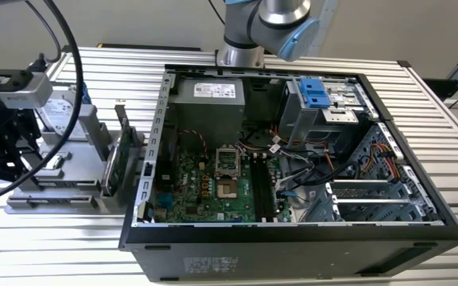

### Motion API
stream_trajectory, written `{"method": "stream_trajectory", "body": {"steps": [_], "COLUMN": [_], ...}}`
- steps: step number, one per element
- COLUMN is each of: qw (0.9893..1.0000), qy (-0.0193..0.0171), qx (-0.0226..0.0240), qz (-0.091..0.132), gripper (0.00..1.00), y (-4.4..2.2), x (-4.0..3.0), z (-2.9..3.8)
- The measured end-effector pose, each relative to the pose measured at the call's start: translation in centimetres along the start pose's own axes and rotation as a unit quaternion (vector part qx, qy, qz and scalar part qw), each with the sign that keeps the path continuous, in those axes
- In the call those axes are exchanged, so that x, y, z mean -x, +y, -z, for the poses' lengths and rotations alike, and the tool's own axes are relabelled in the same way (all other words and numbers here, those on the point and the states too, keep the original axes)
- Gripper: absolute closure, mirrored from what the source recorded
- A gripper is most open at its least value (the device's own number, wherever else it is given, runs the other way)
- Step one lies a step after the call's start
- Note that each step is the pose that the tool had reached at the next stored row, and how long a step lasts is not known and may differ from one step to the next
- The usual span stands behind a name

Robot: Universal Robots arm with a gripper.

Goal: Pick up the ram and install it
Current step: 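Pick up the ram and move it above insertion slot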

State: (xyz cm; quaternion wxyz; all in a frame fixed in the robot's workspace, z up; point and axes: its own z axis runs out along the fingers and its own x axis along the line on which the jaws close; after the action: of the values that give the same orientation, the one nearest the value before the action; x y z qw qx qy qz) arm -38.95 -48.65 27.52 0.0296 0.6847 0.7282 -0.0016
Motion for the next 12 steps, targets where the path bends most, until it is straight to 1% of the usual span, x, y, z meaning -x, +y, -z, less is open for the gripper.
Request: {"method": "stream_trajectory", "body": {"steps": [8,12], "qw": [1.0000,1.0000], "qy": [-0.0002,-0.0002], "qx": [0.0000,0.0000], "qz": [0.000,0.000], "gripper": [0.00,0.00], "y": [-0.02,-0.04], "x": [-0.03,-0.05], "z": [-0.65,-1.11]}}
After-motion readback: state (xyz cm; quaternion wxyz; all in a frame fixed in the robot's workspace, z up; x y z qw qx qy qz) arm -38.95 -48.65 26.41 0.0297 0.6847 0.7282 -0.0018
